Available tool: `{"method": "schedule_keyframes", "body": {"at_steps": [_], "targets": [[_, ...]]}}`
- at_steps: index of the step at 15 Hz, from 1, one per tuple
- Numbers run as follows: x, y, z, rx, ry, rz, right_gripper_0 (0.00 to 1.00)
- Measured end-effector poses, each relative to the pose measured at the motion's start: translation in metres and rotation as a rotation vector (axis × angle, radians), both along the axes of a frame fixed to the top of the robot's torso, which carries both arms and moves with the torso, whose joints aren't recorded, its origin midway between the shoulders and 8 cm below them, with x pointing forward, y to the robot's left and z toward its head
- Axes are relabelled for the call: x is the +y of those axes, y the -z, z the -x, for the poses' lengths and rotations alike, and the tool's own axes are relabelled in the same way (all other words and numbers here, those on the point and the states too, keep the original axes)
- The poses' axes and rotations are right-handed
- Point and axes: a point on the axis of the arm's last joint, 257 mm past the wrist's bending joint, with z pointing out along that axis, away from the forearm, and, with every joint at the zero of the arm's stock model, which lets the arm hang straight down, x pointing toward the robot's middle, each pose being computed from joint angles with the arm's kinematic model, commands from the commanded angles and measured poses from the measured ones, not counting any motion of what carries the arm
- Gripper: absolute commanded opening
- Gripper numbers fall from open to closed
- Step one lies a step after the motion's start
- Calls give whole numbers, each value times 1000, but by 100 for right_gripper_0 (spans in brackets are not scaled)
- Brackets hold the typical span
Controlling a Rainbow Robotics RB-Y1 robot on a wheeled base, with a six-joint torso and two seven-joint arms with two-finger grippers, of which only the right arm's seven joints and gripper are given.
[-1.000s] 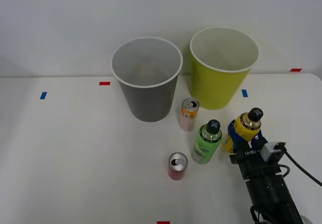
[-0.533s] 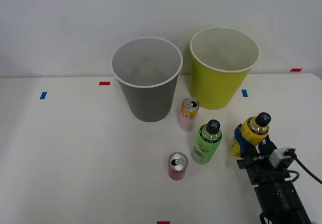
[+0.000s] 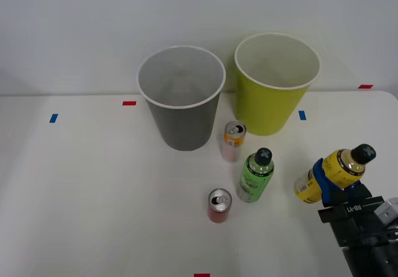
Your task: Put cans in the gray bin, plastic bottles in the light green bin
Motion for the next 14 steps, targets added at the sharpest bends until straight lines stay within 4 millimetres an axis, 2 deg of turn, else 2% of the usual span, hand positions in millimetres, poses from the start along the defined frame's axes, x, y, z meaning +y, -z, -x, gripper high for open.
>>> {"method": "schedule_keyframes", "body": {"at_steps": [4, 6, 14], "targets": [[8, -56, -7, -84, -89, -182, 0], [17, -90, -18, -151, -137, -266, 0], [38, -190, -76, -293, -126, -353, 0]]}}
